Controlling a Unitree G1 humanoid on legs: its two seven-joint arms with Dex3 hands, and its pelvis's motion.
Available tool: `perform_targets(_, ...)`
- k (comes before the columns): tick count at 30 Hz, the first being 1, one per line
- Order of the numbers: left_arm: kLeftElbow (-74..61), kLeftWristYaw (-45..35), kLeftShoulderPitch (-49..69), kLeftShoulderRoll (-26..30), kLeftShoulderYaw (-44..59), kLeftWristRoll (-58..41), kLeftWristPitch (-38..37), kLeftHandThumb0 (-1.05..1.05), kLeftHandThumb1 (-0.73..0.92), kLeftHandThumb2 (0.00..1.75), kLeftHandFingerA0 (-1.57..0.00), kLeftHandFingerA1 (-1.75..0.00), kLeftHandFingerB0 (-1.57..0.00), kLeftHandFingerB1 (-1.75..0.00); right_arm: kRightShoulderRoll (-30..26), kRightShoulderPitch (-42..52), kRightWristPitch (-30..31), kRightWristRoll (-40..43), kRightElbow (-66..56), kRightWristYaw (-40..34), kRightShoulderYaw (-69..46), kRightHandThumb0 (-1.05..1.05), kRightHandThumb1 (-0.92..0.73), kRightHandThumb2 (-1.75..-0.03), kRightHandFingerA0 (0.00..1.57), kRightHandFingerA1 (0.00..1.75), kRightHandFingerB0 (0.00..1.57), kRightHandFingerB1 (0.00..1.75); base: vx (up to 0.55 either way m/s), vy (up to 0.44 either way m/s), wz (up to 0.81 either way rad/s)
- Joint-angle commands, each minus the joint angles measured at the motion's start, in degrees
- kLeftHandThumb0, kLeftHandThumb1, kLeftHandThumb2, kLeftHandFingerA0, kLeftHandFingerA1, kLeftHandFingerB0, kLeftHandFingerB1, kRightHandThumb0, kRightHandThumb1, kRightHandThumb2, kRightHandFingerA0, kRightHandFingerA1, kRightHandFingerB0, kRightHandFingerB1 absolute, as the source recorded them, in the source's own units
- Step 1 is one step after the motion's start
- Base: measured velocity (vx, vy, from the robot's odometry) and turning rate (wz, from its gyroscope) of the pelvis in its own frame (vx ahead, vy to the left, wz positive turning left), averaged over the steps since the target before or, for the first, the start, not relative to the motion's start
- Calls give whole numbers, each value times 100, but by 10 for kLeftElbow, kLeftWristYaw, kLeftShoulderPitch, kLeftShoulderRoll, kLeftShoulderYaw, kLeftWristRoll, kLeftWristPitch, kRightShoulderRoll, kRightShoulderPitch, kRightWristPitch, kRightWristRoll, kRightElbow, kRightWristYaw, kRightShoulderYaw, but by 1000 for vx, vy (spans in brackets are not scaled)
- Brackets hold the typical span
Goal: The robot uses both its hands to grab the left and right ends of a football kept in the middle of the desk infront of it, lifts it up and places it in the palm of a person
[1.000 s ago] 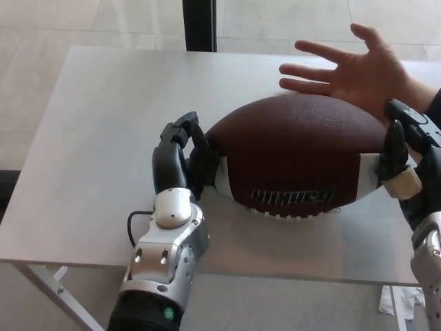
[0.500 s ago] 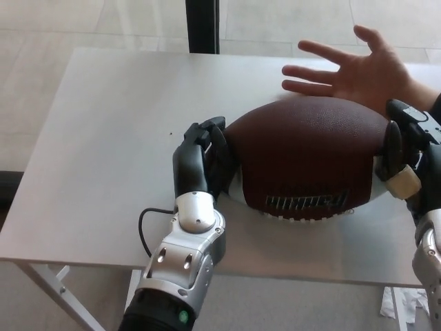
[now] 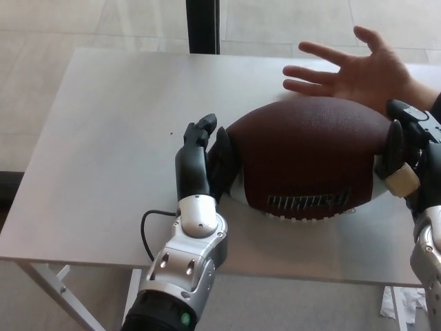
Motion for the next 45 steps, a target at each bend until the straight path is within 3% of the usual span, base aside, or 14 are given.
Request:
perform_targets(1, 35, -103, -37, -91, -59, -15, 68, -51, 61, 89, -41, -77, -16, -49, 102, -71, 86, 121, -2, 47, 4, -80, -84, -65, 55, 70, 33, 37, 0, 0, 0)
perform_targets(8, 40, -123, -79, -72, -42, -27, 77, -32, 59, 102, -38, -72, -7, -50, 114, -122, 112, 144, 8, 43, -51, -79, -85, -66, 65, 67, 42, 38, 0, 0, 0)
perform_targets(9, 41, -110, -80, -81, -29, -36, 73, -38, 79, 65, -39, -85, -21, -44, 114, -126, 116, 147, 10, 45, -56, -76, -86, -66, 63, 63, 38, 35, 0, 0, 0)
perform_targets(10, 43, -114, -84, -75, -40, -26, 66, -34, 58, 102, -43, -76, -10, -52, 114, -131, 120, 147, 10, 43, -62, -76, -85, -66, 64, 60, 40, 35, 0, 0, 0)
perform_targets(11, 41, -123, -86, -67, -52, -17, 65, -35, 58, 103, -43, -76, -8, -52, 115, -134, 124, 148, 9, 40, -66, -73, -67, -106, 58, 67, 32, 50, 0, 0, 0)
perform_targets(14, 42, -125, -101, -73, -30, -41, 86, -43, 85, 64, -33, -87, -14, -38, 120, -144, 137, 157, 3, 35, -83, -77, -79, -64, 74, 67, 46, 36, 0, 0, 0)
perform_targets(23, 68, -160, -171, -44, 9, -69, 103, -43, 66, 108, -62, -90, -9, -52, 128, -187, 135, 183, 3, 33, -121, -82, -60, -81, 58, 63, 46, 45, 0, 0, 0)
perform_targets(25, 79, -170, -182, -28, -18, -36, 81, -50, 87, 66, -53, -96, -16, -47, 126, -193, 135, 184, 3, 35, -125, -76, -76, -63, 57, 58, 50, 37, 0, 0, 0)
perform_targets(26, 84, -173, -189, -26, -12, -41, 81, -52, 83, 64, -52, -94, -20, -48, 123, -200, 140, 184, 4, 32, -128, -74, -59, -100, 56, 66, 43, 52, 0, 0, 0)
perform_targets(27, 89, -181, -202, -15, -18, -33, 86, -38, 58, 106, -50, -77, -13, -54, 124, -216, 149, 188, 5, 18, -138, -74, -77, -64, 64, 57, 53, 37, 0, 0, 0)
perform_targets(35, 158, -159, -279, 6, -29, 7, 103, -58, 92, 69, -41, -94, -35, -60, 112, -242, 159, 194, 4, 22, -155, -71, -82, -65, 61, 59, 45, 36, 0, 0, 0)
perform_targets(36, 157, -157, -282, 12, -43, 22, 96, -49, 72, 114, -48, -81, -27, -61, 112, -246, 161, 194, 4, 17, -157, -71, -81, -65, 62, 59, 46, 37, 0, 0, 0)
perform_targets(38, 147, -173, -292, 21, -47, 19, 109, -56, 92, 68, -26, -68, -23, -44, 112, -259, 171, 202, 5, 9, -167, -71, -81, -65, 62, 59, 44, 36, 0, 0, 0)
perform_targets(45, 171, -200, -367, 44, -39, 9, 178, -61, 92, 72, -54, -80, -42, -50, 116, -305, 166, 227, 16, -8, -203, -69, -78, -63, 54, 56, 43, 36, 0, 0, 0)
